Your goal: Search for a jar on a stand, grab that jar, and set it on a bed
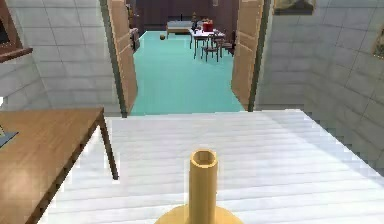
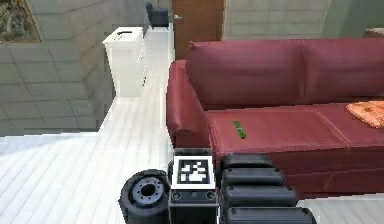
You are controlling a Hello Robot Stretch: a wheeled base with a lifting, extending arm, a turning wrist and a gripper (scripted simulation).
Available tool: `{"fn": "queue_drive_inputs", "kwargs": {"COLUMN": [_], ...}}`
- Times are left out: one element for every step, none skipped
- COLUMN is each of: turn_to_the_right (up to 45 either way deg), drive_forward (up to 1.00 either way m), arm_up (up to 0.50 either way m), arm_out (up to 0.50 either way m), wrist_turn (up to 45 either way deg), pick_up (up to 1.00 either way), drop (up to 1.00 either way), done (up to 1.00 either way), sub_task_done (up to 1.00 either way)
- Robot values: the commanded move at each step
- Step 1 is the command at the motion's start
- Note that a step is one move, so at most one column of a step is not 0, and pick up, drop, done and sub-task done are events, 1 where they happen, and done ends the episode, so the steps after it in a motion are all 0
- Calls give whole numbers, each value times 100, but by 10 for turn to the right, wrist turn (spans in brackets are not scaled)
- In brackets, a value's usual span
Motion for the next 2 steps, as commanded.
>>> {"fn": "queue_drive_inputs", "kwargs": {"turn_to_the_right": [0,0], "drive_forward": [100,100], "arm_up": [0,0], "arm_out": [0,0], "wrist_turn": [0,0], "pick_up": [0,0], "drop": [0,0], "done": [0,0], "sub_task_done": [0,0]}}
